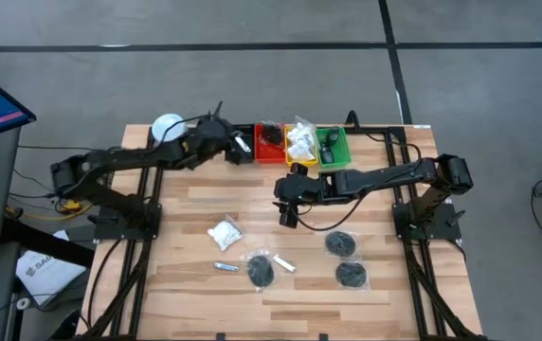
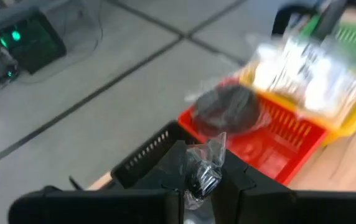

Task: Pick & Place Travel size toiletries
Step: Put the nail cutter into the black bin

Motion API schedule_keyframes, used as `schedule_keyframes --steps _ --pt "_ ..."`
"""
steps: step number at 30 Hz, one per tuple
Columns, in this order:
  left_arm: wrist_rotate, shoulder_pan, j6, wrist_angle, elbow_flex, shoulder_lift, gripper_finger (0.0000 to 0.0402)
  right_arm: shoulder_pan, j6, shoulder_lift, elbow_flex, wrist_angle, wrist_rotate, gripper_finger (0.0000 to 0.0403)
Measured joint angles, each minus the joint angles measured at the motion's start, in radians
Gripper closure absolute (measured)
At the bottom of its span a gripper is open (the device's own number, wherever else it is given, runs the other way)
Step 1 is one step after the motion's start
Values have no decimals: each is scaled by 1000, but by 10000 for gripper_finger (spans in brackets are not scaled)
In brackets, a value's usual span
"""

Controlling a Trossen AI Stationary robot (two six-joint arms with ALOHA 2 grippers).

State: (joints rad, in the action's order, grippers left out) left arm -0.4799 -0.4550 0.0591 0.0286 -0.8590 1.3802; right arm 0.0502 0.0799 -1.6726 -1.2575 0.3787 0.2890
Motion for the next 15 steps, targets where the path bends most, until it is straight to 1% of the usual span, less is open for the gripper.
schedule_keyframes --steps 5,8,12,15 --pt "6 -29 -18 87 -118 161 368 0 0 0 0 1 0 182" --pt "17 -43 -25 136 -179 232 368 0 0 0 0 5 0 182" --pt "28 -55 -24 178 -218 284 368 2 0 0 0 7 0 182" --pt "70 -66 -14 192 -220 294 368 2 0 0 0 8 0 182"
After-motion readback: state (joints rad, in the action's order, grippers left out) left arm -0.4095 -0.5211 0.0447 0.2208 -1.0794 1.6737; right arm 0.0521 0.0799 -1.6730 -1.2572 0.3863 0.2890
